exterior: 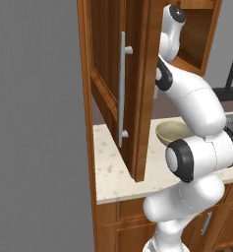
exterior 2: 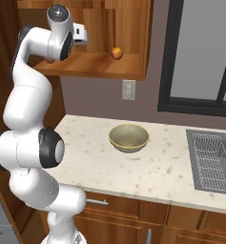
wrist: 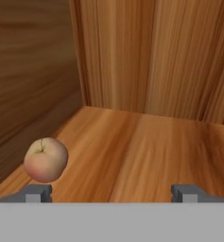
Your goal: Pick the peachs from the cabinet and place them in one bowl. Pick the squash from the sink and place it in the other bowl.
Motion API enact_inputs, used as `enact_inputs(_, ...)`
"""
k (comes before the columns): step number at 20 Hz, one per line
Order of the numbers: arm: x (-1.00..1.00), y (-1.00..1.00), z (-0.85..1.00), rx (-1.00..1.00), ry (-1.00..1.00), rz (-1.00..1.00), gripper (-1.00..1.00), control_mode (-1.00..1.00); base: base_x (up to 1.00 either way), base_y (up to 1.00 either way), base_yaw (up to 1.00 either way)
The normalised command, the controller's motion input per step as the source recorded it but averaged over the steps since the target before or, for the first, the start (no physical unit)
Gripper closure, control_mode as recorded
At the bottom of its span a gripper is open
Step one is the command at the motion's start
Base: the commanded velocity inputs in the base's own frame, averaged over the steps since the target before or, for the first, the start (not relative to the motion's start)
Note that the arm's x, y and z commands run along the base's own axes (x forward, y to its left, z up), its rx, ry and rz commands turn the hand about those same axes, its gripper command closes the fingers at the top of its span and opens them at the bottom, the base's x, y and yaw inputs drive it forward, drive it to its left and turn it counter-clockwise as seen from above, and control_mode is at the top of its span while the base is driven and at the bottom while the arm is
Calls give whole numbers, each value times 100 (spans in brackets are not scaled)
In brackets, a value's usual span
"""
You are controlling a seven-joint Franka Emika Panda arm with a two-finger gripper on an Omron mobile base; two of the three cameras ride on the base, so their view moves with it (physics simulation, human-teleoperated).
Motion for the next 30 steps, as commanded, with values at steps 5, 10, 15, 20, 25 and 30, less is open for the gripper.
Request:
enact_inputs(5, 0, 17, -3, 0, 0, 0, -100, -100, 0, 0, 0)
enact_inputs(10, 0, 18, -5, 0, 1, 0, -100, -100, 0, 0, 0)
enact_inputs(15, 0, 6, -16, 0, 0, 5, -100, -100, 0, 0, 0)
enact_inputs(20, 0, 3, -17, 0, 0, 10, -100, -100, 0, 0, 0)
enact_inputs(25, 0, 12, -12, 0, 0, 10, -100, -100, 0, 0, 0)
enact_inputs(30, 2, 21, -8, 0, -1, 5, -100, -100, 0, 0, 0)
